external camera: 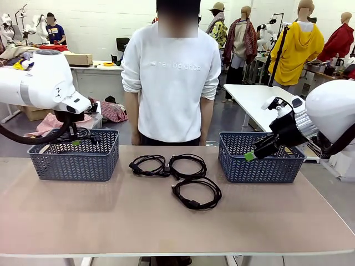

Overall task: Organize the cables according to human instructions.
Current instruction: Pick up a bundle of cables and place it in the basket indicated by the human.

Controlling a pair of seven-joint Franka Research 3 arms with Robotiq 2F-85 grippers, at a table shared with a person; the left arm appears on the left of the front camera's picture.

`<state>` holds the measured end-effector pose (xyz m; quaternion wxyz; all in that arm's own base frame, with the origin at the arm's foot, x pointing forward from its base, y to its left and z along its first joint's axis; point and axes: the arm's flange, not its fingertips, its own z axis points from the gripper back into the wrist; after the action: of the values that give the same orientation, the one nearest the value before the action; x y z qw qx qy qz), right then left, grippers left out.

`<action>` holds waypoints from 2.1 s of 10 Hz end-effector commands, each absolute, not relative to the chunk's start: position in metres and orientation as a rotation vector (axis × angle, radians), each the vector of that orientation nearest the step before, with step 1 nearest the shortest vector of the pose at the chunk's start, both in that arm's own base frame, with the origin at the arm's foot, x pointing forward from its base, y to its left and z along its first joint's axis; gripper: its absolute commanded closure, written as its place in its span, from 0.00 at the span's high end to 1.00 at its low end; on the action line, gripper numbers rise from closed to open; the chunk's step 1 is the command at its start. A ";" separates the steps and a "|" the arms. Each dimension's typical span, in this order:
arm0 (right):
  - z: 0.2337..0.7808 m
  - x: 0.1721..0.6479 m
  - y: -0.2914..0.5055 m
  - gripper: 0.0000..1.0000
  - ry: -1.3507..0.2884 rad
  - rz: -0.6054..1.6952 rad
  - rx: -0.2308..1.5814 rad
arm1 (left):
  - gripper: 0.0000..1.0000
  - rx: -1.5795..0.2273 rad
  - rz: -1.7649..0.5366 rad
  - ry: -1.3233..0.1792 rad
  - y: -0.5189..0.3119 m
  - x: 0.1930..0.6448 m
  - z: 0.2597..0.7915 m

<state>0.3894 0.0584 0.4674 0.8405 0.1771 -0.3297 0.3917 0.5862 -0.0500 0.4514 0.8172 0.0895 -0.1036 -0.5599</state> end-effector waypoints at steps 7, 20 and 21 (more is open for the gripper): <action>0.466 0.392 0.058 1.00 -0.715 0.837 0.394 | 0.72 0.177 -1.174 -0.257 -0.047 0.588 0.458; 0.466 0.392 0.058 1.00 -0.715 0.837 0.394 | 1.00 0.119 -1.169 -0.220 -0.054 0.585 0.459; 0.466 0.392 0.058 1.00 -0.715 0.837 0.394 | 1.00 0.112 -1.171 -0.219 -0.055 0.585 0.459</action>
<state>0.3894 0.0584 0.4674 0.8405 0.1771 -0.3297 0.3917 0.5848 -0.0556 0.4591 0.8262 0.0526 -0.1030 -0.5513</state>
